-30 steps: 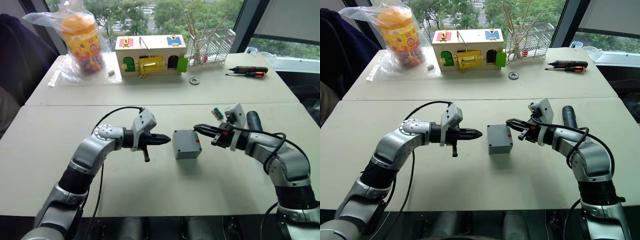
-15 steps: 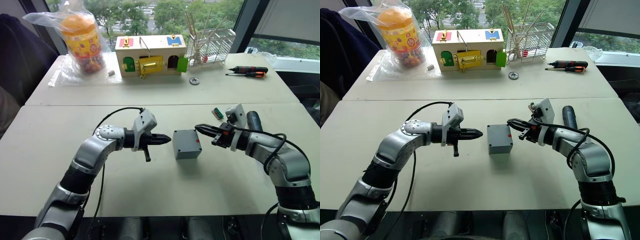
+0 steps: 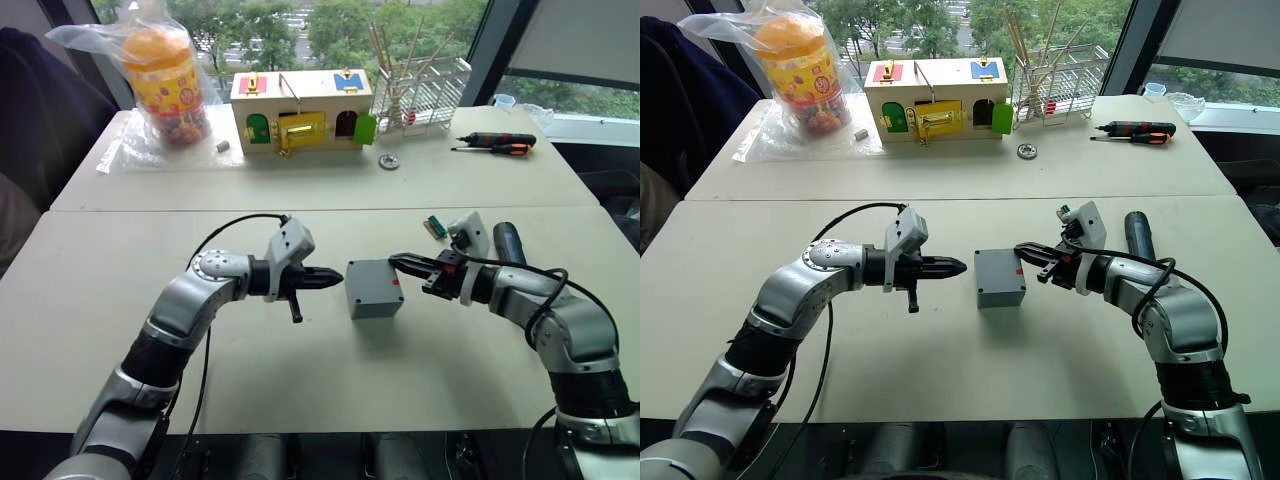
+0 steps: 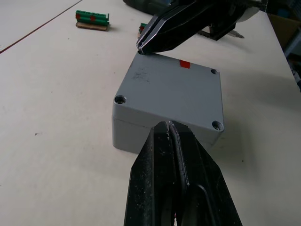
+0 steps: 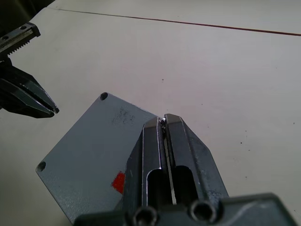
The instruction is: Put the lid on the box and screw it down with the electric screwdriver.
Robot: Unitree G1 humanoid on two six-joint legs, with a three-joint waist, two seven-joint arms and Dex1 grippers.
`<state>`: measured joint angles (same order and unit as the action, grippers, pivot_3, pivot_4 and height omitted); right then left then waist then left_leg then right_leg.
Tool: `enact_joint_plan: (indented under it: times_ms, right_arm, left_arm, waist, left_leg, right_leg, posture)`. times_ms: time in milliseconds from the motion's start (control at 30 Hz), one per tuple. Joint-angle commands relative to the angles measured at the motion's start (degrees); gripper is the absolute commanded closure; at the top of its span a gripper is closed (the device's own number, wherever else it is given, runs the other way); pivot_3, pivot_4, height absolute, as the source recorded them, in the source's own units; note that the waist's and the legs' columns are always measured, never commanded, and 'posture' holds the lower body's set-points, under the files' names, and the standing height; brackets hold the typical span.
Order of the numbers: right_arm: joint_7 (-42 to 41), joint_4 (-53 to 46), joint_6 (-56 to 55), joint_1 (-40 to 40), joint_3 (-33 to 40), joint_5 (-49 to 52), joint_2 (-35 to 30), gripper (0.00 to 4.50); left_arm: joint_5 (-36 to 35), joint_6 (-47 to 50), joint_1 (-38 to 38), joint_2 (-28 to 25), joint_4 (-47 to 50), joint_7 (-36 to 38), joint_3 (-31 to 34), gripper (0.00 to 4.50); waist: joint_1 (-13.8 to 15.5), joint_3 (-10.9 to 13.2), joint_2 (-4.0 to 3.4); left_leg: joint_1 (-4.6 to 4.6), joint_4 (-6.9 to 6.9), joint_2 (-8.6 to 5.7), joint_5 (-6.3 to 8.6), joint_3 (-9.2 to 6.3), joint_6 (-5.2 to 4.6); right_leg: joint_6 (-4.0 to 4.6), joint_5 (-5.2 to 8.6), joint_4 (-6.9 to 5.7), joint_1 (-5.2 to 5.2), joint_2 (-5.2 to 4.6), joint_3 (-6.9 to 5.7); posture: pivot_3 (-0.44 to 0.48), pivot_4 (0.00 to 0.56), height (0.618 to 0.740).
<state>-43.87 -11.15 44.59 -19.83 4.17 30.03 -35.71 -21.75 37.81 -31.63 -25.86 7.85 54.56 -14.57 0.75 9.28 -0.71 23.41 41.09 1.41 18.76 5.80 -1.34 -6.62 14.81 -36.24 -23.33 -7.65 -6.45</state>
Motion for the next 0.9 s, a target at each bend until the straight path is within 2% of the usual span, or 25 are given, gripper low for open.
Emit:
enact_joint_plan:
  times_ms: [33, 67, 133, 233, 300, 367, 467, 600, 767, 900]
  right_arm:
    - [-0.83, -0.53, -0.46, -0.89, -0.38, 0.12, -0.47, 4.48]
    - [-0.90, -0.50, -0.43, -0.94, -0.37, 0.14, -0.58, 3.94]
    - [-1.05, -0.47, -0.32, -1.00, -0.29, 0.20, -0.80, 3.29]
    - [-1.26, -0.74, -0.05, -1.08, 0.05, 0.28, -1.63, 1.55]
    - [-1.52, -1.65, 0.96, -1.40, 1.17, 0.79, -3.29, 0.65]
    - [-2.00, -2.52, 2.79, -2.25, 3.56, 2.17, -5.82, 0.02]
    - [-2.54, -1.51, 7.21, -5.03, 8.46, 5.02, -10.96, 0.02]
    - [-4.33, 4.05, 10.55, -7.66, 8.55, 2.45, -20.51, 0.02]
    - [-9.84, 13.26, 14.60, -12.27, 2.66, -1.21, -32.22, 0.02]
    - [-14.01, 22.66, 20.01, -17.14, -5.20, -4.43, -36.46, 0.02]
  left_arm:
    - [0.11, -0.82, -0.76, 0.18, 1.19, -0.35, 0.39, 4.50]
    - [0.10, -0.77, -0.75, 0.23, 1.24, -0.41, 0.38, 4.50]
    - [0.13, -0.78, -0.81, 0.33, 1.18, -0.48, 0.37, 4.50]
    - [0.12, -0.86, -0.99, 0.53, 1.08, -0.64, 0.42, 4.50]
    - [-0.69, -0.49, -1.25, 0.94, 1.28, -0.81, 1.06, 4.50]
    - [-1.40, -0.04, -1.54, 1.29, 1.73, -0.95, 1.52, 4.50]
    - [-2.85, 0.74, -2.19, 1.86, 3.40, -0.53, 1.93, 4.50]
    - [-4.14, 1.13, -3.71, 2.50, 5.70, -0.04, 1.15, 4.50]
    - [-5.26, 1.09, -3.49, 3.93, 8.23, 0.19, 0.16, 4.50]
    - [-4.06, 0.13, -2.70, 4.30, 9.92, -0.16, -2.04, 4.50]
  waist:
    - [-0.02, 0.00, 0.00]
    - [-0.02, 0.00, 0.00]
    - [0.01, 0.00, 0.00]
    - [0.02, 0.00, 0.00]
    - [0.04, 0.00, 0.00]
    - [0.11, 0.00, 0.00]
    - [0.05, 0.01, 0.00]
    - [0.16, -0.01, 0.04]
    - [-0.08, 0.00, 0.03]
    - [-0.16, -0.01, 0.01]
  left_leg:
    - [0.00, 0.00, 0.00, 0.00, 0.00, 0.00]
    - [0.00, 0.00, 0.00, 0.00, 0.00, 0.00]
    - [0.00, 0.00, 0.00, 0.00, -0.01, 0.00]
    - [0.00, 0.00, 0.00, 0.00, 0.00, 0.00]
    - [0.00, 0.00, 0.00, 0.00, -0.01, 0.00]
    - [0.00, 0.00, 0.00, 0.00, 0.00, 0.00]
    - [0.01, 0.02, 0.00, 0.00, -0.01, 0.00]
    - [0.01, 0.02, 0.01, 0.00, -0.05, -0.01]
    - [0.00, -0.01, 0.00, 0.02, 0.00, -0.04]
    - [-0.02, -0.03, 0.05, 0.02, 0.02, -0.04]
  right_leg:
    - [0.00, 0.00, 0.00, 0.00, 0.00, 0.00]
    - [0.00, 0.00, 0.00, 0.00, 0.00, 0.00]
    - [0.00, 0.00, 0.00, 0.00, 0.00, 0.00]
    - [0.00, 0.00, 0.00, 0.00, 0.00, 0.00]
    - [0.00, 0.00, 0.00, 0.00, -0.01, 0.00]
    - [0.00, 0.00, 0.00, 0.00, -0.01, 0.00]
    - [0.00, 0.00, 0.00, 0.00, -0.02, 0.01]
    - [0.00, 0.00, 0.01, 0.00, -0.02, 0.00]
    - [0.00, 0.00, 0.07, 0.01, -0.04, 0.04]
    - [0.01, 0.00, 0.03, -0.05, -0.01, 0.08]
  posture:
    - [0.000, 0.150, 0.708]
    - [0.000, 0.150, 0.708]
    - [0.000, 0.150, 0.708]
    - [0.000, 0.150, 0.708]
    - [0.000, 0.150, 0.708]
    - [0.000, 0.150, 0.708]
    - [0.000, 0.150, 0.708]
    - [0.000, 0.150, 0.708]
    - [0.000, 0.150, 0.708]
    - [0.000, 0.150, 0.708]
